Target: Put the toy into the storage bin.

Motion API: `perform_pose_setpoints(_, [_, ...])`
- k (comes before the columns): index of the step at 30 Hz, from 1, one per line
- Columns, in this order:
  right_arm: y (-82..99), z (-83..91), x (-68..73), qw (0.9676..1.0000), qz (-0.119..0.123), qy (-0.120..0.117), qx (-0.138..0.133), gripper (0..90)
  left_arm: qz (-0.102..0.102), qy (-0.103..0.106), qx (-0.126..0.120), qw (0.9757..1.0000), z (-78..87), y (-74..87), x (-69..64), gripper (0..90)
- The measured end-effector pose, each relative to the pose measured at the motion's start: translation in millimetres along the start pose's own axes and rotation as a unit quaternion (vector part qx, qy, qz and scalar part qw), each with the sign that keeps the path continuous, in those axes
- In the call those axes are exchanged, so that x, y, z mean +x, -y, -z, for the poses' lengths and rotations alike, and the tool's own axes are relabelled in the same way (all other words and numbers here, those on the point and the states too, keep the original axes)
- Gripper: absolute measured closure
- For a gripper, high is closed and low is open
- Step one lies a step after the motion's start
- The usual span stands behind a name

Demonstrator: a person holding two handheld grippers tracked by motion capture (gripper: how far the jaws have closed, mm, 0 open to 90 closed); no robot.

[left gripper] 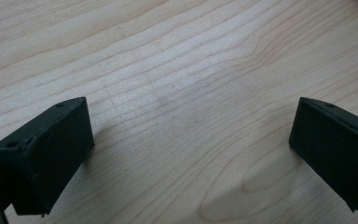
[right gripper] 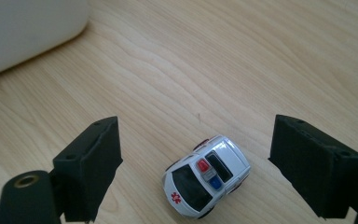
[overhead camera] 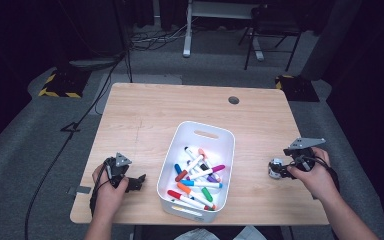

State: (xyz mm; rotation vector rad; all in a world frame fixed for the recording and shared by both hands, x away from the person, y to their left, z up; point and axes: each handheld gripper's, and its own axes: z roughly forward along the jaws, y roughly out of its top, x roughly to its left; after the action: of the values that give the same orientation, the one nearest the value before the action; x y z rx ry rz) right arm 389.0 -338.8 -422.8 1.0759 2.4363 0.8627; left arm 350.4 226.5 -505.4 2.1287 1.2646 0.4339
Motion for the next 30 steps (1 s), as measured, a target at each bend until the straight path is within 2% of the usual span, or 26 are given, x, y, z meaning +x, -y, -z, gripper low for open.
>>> perform_pose_setpoints(3, [6.4, -8.9, -4.2, 1.0000, 0.001, -0.002, 0.008, 17.1, 0.001, 0.000, -0.001, 1.0000, -0.1, 0.0, -0.2, 0.0])
perform_pose_setpoints(7, [12.9, -19.1, -8.1, 0.9994, 0.030, 0.000, 0.018, 17.1, 0.002, 0.000, -0.001, 1.0000, -0.1, 0.0, -0.2, 0.0])
perform_pose_setpoints(9, [15.5, -22.4, -10.2, 0.9994, 0.030, -0.003, 0.016, 17.1, 0.000, 0.000, 0.000, 1.0000, 0.0, 0.0, 0.0, 0.0])
perform_pose_setpoints(10, [16.8, -24.4, -10.4, 0.9996, 0.022, -0.004, 0.016, 17.1, 0.001, 0.000, 0.000, 1.0000, -0.1, 0.0, -0.2, 0.0])
perform_pose_setpoints(11, [17.9, -25.5, -12.3, 0.9994, 0.030, -0.002, 0.019, 17.1, 0.001, 0.000, 0.000, 1.0000, 0.0, 0.0, -0.2, 0.0])
perform_pose_setpoints(14, [22.1, -32.1, -12.9, 0.9996, 0.018, -0.007, 0.020, 17.3, 0.000, 0.000, 0.000, 1.0000, 0.0, 0.0, 0.0, 0.0])
perform_pose_setpoints(16, [24.8, -35.7, -14.1, 0.9994, 0.024, -0.008, 0.023, 17.6, 0.001, 0.000, -0.001, 1.0000, -0.1, 0.0, -0.2, 0.0])
perform_pose_setpoints(23, [33.2, -46.3, -18.1, 0.9994, 0.007, -0.022, 0.027, 18.5, 0.001, 0.000, 0.000, 1.0000, 0.0, 0.0, -0.2, 0.0])
perform_pose_setpoints(27, [38.0, -51.1, -19.1, 0.9987, 0.017, -0.032, 0.036, 19.0, 0.001, 0.000, 0.000, 1.0000, -0.1, 0.0, -0.2, 0.0])
perform_pose_setpoints(28, [39.1, -51.7, -18.0, 0.9987, 0.013, -0.032, 0.038, 18.6, 0.002, 0.000, 0.000, 1.0000, 0.0, 0.0, -0.2, 0.0])
perform_pose_setpoints(30, [40.8, -52.4, -17.8, 0.9987, 0.014, -0.036, 0.033, 18.6, 0.001, 0.000, -0.001, 1.0000, -0.1, 0.0, -0.2, 0.0])
